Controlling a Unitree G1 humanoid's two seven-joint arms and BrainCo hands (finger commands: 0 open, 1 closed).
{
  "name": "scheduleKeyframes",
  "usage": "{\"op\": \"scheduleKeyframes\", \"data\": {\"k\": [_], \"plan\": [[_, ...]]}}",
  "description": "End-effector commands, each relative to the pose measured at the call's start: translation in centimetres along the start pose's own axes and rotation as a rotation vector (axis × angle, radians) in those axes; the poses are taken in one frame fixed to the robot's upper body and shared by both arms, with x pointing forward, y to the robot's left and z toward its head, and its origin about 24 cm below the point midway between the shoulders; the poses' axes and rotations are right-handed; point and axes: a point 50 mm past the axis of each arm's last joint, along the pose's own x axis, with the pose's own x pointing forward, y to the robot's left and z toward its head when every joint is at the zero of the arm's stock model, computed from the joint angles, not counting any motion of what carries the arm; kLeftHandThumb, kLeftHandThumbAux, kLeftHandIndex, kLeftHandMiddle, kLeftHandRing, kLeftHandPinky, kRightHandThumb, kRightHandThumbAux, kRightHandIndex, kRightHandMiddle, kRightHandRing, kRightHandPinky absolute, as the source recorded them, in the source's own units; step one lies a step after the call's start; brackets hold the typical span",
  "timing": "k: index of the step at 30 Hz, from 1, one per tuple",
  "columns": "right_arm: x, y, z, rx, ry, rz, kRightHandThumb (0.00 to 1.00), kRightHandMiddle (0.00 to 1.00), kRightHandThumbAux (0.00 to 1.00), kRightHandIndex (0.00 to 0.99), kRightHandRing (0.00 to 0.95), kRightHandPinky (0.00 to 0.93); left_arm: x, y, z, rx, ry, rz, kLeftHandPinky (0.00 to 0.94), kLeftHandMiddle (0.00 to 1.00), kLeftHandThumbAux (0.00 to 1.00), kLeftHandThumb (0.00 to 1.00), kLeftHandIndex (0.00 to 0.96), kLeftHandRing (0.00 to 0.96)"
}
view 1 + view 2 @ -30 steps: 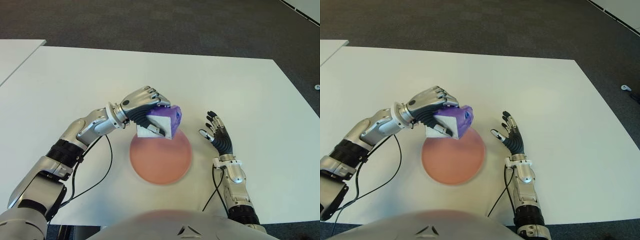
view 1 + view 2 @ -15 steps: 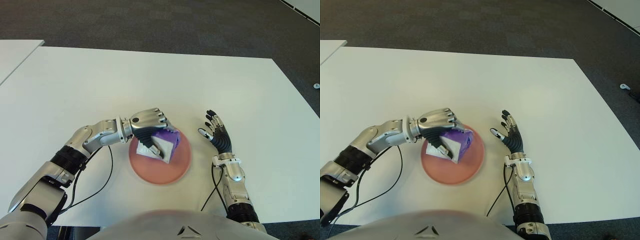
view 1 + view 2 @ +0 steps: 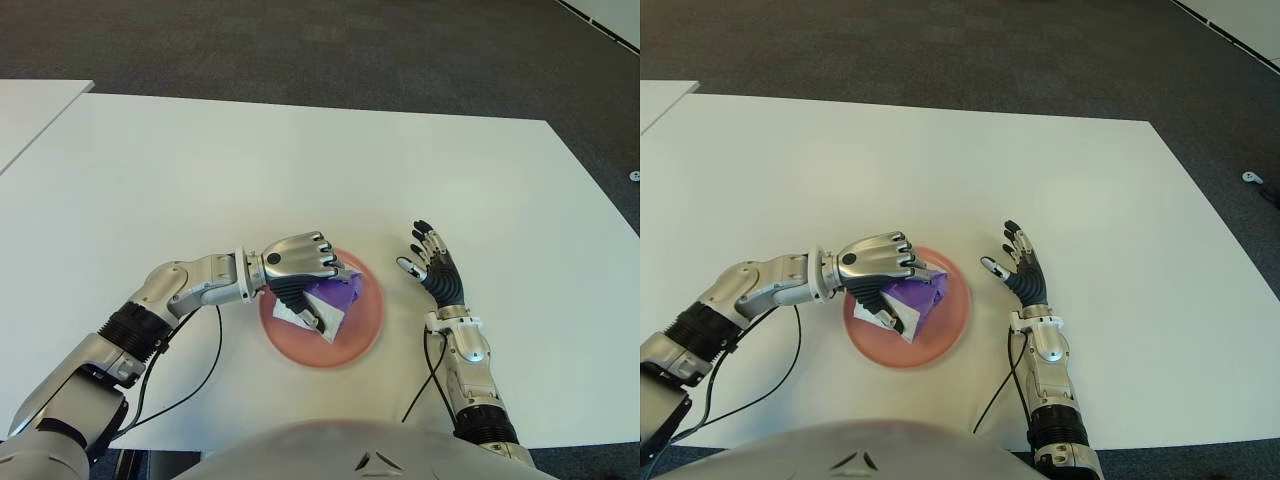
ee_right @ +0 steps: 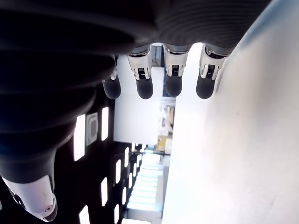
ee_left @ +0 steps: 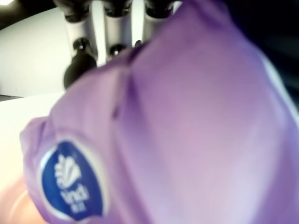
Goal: Put the tissue paper into the plate.
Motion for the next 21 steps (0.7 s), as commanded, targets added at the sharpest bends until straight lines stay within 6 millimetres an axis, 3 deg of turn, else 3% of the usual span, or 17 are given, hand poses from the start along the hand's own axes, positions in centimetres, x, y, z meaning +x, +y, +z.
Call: {"op": "scheduleKeyframes", "data": {"k": [1, 11, 16, 19, 20, 21], "plan": [[-1.8, 0.6, -2.8, 0.026, 0.154, 0.009, 0.000, 0.000, 0.656, 0.000, 0.000, 0.000, -0.5, -1.5, 0.4, -0.001, 0.009, -0.083, 0.778, 0.785, 0.701, 0.718, 0.444, 0.776], [-1.8, 0.6, -2.8, 0.024, 0.157, -0.007, 0.000, 0.000, 0.652, 0.000, 0.000, 0.000, -0.7, -2.5, 1.2, -0.088, -0.023, -0.077, 0.783, 0.794, 0.701, 0.720, 0.444, 0.788], [-1.8, 0.7, -2.8, 0.017, 0.156, -0.014, 0.000, 0.000, 0.629, 0.000, 0.000, 0.000, -0.7, -2.7, 1.5, -0.136, -0.027, -0.025, 0.721, 0.762, 0.702, 0.716, 0.442, 0.757], [-1.8, 0.6, -2.7, 0.017, 0.154, -0.008, 0.000, 0.000, 0.622, 0.000, 0.000, 0.000, -1.0, -2.8, 2.0, -0.155, -0.040, -0.049, 0.635, 0.704, 0.709, 0.696, 0.430, 0.688], [-1.8, 0.6, -2.7, 0.018, 0.154, -0.005, 0.000, 0.000, 0.619, 0.000, 0.000, 0.000, -1.1, -2.9, 2.1, -0.158, -0.040, -0.064, 0.469, 0.525, 0.690, 0.493, 0.331, 0.501], [-1.8, 0.6, -2.8, 0.020, 0.157, -0.001, 0.000, 0.000, 0.617, 0.000, 0.000, 0.000, -1.4, -2.9, 2.2, -0.161, -0.036, -0.103, 0.361, 0.409, 0.681, 0.356, 0.266, 0.379]]}}
